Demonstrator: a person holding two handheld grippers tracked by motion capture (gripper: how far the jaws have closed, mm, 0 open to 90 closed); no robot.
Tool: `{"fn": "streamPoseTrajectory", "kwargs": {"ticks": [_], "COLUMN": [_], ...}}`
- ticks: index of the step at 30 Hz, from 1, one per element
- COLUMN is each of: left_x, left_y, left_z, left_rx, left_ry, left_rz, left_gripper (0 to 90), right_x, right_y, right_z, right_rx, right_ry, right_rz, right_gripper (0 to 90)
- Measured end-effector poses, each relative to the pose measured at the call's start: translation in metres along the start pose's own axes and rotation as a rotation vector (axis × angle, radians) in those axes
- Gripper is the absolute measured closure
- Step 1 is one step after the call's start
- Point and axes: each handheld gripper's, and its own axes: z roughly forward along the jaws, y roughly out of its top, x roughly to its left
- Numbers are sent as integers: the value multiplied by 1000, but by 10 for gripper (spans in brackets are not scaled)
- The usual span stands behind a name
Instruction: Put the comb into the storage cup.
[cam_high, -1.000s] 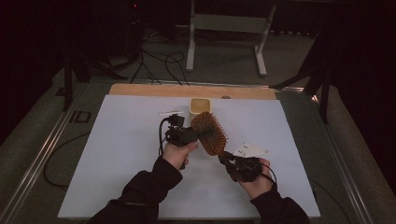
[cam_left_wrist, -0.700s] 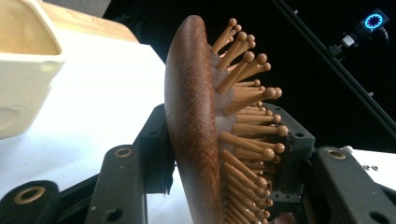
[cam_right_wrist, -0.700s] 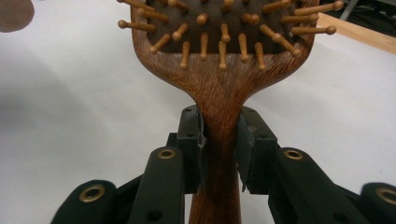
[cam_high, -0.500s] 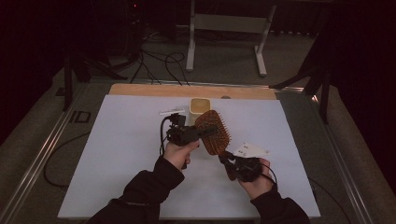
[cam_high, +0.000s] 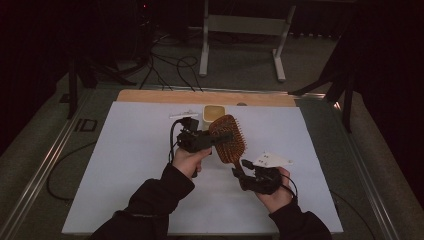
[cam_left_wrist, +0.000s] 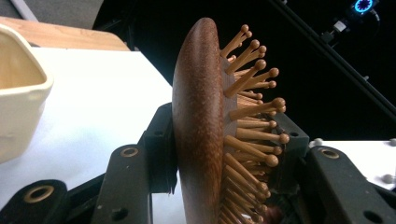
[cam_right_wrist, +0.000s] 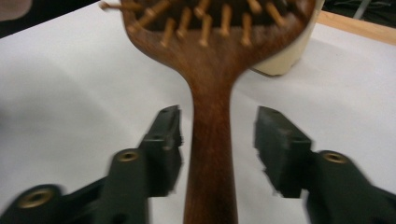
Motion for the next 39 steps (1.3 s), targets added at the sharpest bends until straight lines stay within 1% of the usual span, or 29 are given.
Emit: {"fn": "streamPoseTrajectory", "kwargs": {"ticks": [2,4,5,6,8,10,11,12,14,16,17,20,21,22,23,24,25,26,27,28,29,31,32,33,34,36,37,38,39], "left_x": [0,0,0,0,0,1,1,1,0,0,0,0,0,1,1,1,1,1,1,2,2,2,2,1,1,0,0,0,1], "left_y": [2,3,5,5,6,8,9,9,12,14,15,18,19,20,21,22,23,24,25,26,27,30,30,33,34,35,38,40,41], "left_z": [-2,-3,-5,-6,-7,-9,-11,-11,-14,-16,-17,-21,-22,-24,-25,-26,-27,-28,-29,-30,-31,-33,-33,-35,-35,-36,-38,-39,-40], "left_rx": [-5,-6,-7,-6,-9,-15,-16,-16,-22,-23,-24,-27,-31,-31,-32,-33,-37,-39,-42,-43,-45,-48,-48,-55,-57,-61,-61,-62,-62], "left_ry": [7,8,9,11,17,22,22,22,33,39,42,49,51,52,54,58,60,64,63,65,69,67,67,73,72,77,85,91,93], "left_rz": [4,8,8,14,18,23,30,30,47,53,53,65,65,69,70,73,71,72,70,72,73,78,78,83,87,86,93,95,97], "left_gripper": [538,537,537,537,537,537,538,538,539,539,538,539,539,539,539,538,539,539,538,539,539,539,539,539,539,539,539,539,539], "right_x": [-1,-2,-2,-2,-2,-3,-3,-3,-3,-1,-1,-3,-4,-4,-5,-5,-6,-6,-6,-7,-7,-9,-9,-10,-11,-12,-13,-14,-14], "right_y": [0,-1,-1,-1,-1,-3,-3,-4,-6,-7,-7,-9,-10,-11,-12,-13,-13,-14,-14,-14,-14,-15,-15,-16,-16,-17,-19,-19,-20], "right_z": [0,0,0,0,0,1,1,2,3,3,4,5,5,5,5,5,4,3,2,1,0,-1,-2,-2,-2,-3,-4,-4,-4], "right_rx": [8,7,8,7,7,7,17,22,33,32,39,59,68,72,81,84,87,91,80,86,88,87,85,93,92,88,93,91,93], "right_ry": [3,7,18,32,29,36,46,47,43,22,11,15,3,-3,-6,-23,-18,-21,-29,-23,-39,-40,-48,-43,-49,-41,-45,-34,-37], "right_rz": [8,-1,-3,-5,-8,-6,-3,-7,-17,-48,-58,-46,-49,-66,-73,-79,-88,-87,-86,-80,-81,-72,-78,-71,-69,-64,-63,-56,-56], "right_gripper": [411,375,329,304,286,188,151,144,124,93,92,83,79,77,75,75,73,73,73,73,73,73,74,74,76,78,87,87,87]}}
